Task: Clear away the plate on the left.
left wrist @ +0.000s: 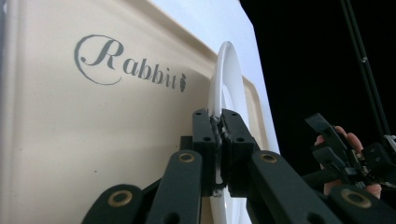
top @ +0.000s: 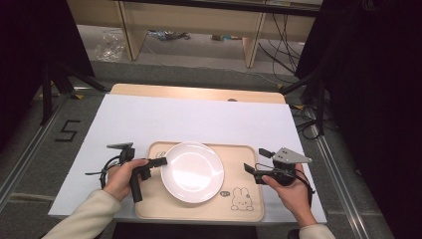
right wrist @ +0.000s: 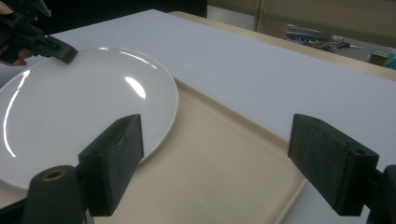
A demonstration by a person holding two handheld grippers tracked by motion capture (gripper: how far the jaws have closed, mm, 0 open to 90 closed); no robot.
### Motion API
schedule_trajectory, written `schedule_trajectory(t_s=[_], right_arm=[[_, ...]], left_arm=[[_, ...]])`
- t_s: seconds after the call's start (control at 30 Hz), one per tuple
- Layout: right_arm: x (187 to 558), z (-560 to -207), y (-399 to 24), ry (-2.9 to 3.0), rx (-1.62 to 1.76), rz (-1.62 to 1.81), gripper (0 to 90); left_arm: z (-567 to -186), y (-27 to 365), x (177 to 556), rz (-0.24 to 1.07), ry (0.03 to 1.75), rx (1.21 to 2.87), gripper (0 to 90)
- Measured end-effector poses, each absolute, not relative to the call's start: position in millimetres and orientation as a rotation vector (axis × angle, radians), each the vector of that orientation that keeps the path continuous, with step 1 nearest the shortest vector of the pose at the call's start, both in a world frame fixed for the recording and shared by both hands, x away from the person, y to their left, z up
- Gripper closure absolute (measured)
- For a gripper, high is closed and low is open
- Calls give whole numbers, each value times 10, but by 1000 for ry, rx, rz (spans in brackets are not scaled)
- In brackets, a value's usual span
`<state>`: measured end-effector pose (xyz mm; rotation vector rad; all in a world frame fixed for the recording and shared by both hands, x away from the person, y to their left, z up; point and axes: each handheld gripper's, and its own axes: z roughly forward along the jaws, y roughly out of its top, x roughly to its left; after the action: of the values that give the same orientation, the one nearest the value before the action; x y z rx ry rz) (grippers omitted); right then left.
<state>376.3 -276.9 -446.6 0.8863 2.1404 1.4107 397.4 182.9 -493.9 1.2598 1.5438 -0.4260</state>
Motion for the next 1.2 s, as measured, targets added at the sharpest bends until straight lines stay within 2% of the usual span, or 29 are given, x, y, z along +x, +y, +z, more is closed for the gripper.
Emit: schedule_trajectory(t_s=[0.83,1.2], right_arm=[[3754,-4468,-2761,2164,903,1416,191],[3758,-4465,-2767,2157,890,1406,191]], left_arm=[[-5012,1841,4024,-342,1520,1436,845],[-5024,1795,4011,-294,1529,1528,776]])
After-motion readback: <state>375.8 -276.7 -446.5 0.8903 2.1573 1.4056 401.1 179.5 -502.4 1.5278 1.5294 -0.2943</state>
